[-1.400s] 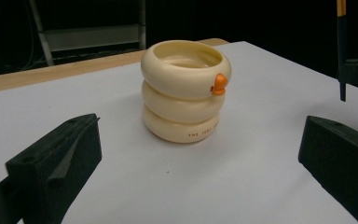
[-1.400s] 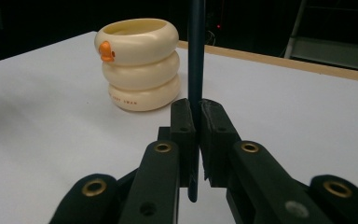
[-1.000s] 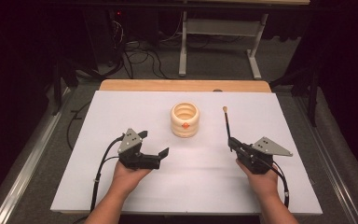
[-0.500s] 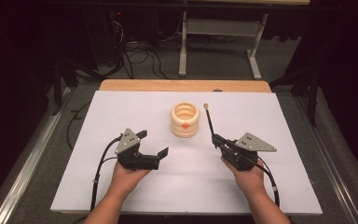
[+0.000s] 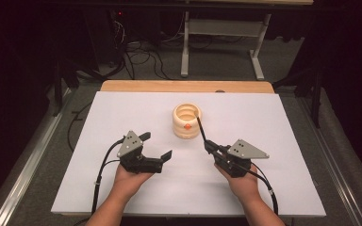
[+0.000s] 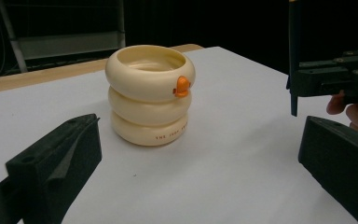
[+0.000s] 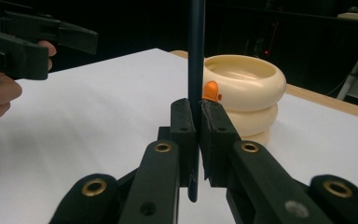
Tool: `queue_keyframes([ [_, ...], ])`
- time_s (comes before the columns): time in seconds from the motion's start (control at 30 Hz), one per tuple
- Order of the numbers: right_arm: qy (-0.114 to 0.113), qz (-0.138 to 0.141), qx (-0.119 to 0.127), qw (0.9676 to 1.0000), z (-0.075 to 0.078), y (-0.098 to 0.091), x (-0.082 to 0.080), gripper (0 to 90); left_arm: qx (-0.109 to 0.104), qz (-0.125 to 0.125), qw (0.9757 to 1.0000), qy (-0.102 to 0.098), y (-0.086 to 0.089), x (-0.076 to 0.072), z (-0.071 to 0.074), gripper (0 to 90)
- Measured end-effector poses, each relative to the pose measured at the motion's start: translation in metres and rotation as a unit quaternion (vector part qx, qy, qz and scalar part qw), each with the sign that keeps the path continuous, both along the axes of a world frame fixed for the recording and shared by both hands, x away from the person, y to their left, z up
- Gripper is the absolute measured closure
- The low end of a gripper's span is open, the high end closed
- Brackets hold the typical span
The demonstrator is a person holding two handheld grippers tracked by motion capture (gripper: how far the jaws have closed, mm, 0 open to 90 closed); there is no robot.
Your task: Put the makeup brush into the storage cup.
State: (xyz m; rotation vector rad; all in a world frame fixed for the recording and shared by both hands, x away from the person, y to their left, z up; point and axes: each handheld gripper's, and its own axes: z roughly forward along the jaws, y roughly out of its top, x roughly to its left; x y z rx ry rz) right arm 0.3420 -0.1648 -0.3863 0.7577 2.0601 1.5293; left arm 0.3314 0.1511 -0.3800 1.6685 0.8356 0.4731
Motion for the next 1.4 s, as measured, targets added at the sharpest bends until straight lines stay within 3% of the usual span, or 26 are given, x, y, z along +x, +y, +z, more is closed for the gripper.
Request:
queue_keyframes([
  [0.63, 0.0, 0.017, -0.004, 0.9999, -0.014, 0.01, -0.008, 86.8, -0.017, -0.016, 0.9997, -0.002, -0.003, -0.008, 0.006, 0.0],
  [1.4, -0.003, 0.062, -0.012, 0.998, -0.019, 0.038, -0.024, 86.7, -0.032, -0.027, 0.9991, -0.001, -0.006, -0.012, 0.009, 1.9],
])
